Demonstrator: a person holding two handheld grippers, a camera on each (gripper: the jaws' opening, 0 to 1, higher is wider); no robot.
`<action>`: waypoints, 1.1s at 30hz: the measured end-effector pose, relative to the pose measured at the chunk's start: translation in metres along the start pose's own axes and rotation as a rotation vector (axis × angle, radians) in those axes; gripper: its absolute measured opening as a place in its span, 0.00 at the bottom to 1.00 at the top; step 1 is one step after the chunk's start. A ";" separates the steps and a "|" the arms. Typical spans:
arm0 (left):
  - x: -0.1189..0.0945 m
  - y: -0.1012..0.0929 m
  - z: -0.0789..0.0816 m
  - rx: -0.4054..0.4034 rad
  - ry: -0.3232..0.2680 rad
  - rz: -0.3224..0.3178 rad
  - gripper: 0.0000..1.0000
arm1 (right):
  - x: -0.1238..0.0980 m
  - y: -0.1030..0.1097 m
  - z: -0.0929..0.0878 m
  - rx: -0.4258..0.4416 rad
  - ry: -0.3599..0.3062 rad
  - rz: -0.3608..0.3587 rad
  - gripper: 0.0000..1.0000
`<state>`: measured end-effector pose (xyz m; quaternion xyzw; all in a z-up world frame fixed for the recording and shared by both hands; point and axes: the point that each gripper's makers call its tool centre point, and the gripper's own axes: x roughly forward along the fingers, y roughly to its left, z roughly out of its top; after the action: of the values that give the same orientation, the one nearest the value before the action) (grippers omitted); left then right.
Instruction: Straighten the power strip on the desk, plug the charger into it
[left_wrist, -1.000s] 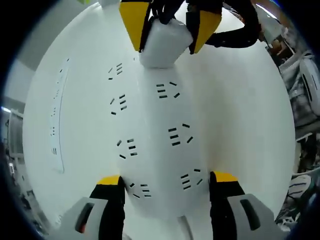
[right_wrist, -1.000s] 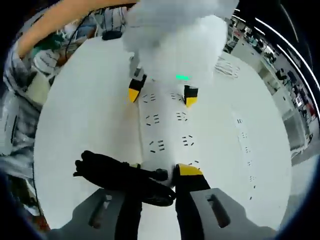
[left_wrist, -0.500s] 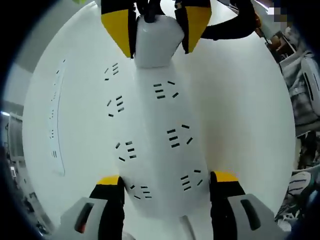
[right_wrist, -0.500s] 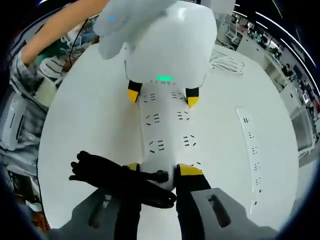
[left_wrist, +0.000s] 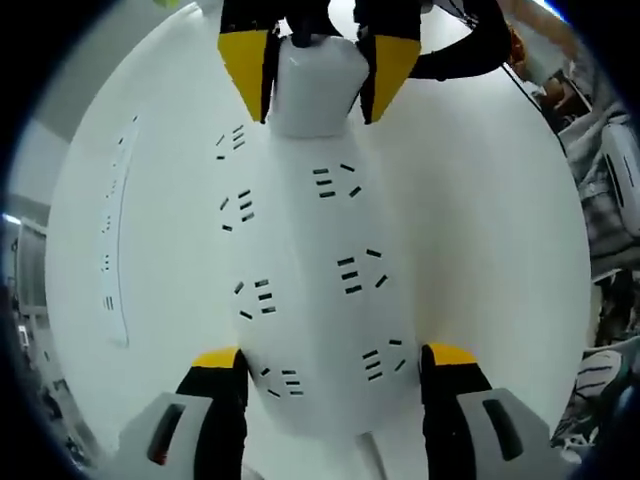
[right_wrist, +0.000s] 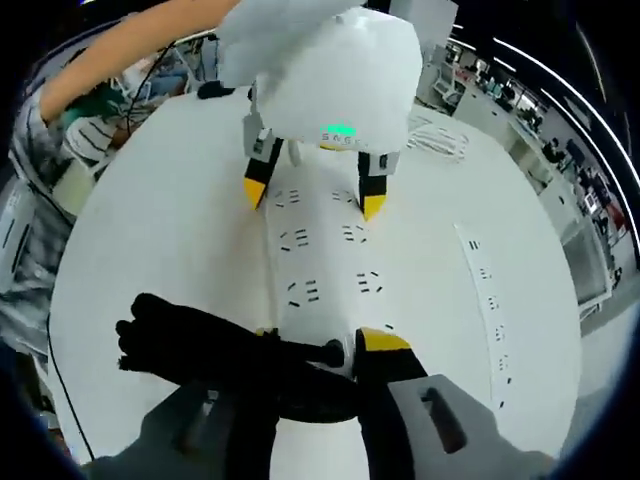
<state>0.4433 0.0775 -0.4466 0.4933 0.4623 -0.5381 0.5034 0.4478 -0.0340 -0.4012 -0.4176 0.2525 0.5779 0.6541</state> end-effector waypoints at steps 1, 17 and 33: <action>0.000 -0.001 0.000 -0.009 -0.021 0.002 0.72 | 0.001 0.000 0.002 -0.032 -0.028 -0.005 0.27; -0.006 0.006 -0.009 -0.255 -0.238 0.163 0.84 | -0.026 -0.024 0.002 0.079 -0.209 -0.134 0.66; -0.078 0.023 0.009 -0.269 -0.670 0.583 0.99 | -0.085 -0.033 -0.009 0.173 -0.415 -0.449 1.00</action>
<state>0.4657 0.0734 -0.3679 0.3320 0.1818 -0.4390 0.8149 0.4635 -0.0875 -0.3281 -0.2791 0.0635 0.4683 0.8359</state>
